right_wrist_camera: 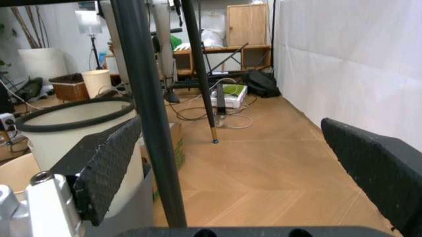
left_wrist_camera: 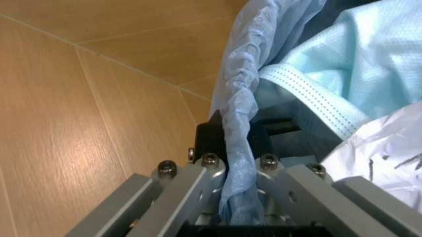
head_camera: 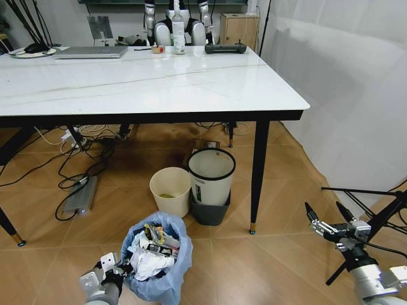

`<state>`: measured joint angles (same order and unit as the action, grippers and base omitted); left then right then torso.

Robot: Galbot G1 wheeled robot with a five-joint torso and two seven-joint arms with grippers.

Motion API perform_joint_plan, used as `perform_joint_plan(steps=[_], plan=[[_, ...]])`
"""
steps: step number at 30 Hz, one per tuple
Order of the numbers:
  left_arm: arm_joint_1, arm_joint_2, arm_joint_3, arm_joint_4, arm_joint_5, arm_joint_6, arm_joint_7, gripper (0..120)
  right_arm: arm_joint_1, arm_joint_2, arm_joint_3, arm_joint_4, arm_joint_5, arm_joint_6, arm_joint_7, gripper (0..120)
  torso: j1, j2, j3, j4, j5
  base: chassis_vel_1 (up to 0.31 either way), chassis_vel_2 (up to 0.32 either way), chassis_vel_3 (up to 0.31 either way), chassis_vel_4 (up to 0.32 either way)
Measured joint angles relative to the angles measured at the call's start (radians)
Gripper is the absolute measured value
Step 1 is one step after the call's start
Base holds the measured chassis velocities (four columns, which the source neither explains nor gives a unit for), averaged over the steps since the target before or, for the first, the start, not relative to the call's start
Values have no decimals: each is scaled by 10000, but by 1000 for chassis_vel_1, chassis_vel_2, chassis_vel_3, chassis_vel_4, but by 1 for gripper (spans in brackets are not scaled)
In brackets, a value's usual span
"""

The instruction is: Pick up the trash bin and place the trash from the table into it.

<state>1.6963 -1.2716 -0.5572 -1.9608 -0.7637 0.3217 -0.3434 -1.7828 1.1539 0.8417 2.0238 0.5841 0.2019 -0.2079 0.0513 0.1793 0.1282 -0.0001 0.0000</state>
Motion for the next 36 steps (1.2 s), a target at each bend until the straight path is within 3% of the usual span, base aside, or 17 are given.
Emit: perform_joint_plan(steps=[11,24,36], plan=[[-23,80,-99,-4,73,-109,-105,0,0,0,0,0,0,0,0,100,-40,-300,-264,1,-1,0,0,0,0],[-620,137,-36,255,-337,176,-489,0,0,0,0,0,0,0,0,100,-27,-263,-241,0,0,0,0,0,0],[-880,114,213,390,-1338,1005,-1101,0,0,0,0,0,0,0,0,100,-17,-225,-212,0,2,0,0,0,0]])
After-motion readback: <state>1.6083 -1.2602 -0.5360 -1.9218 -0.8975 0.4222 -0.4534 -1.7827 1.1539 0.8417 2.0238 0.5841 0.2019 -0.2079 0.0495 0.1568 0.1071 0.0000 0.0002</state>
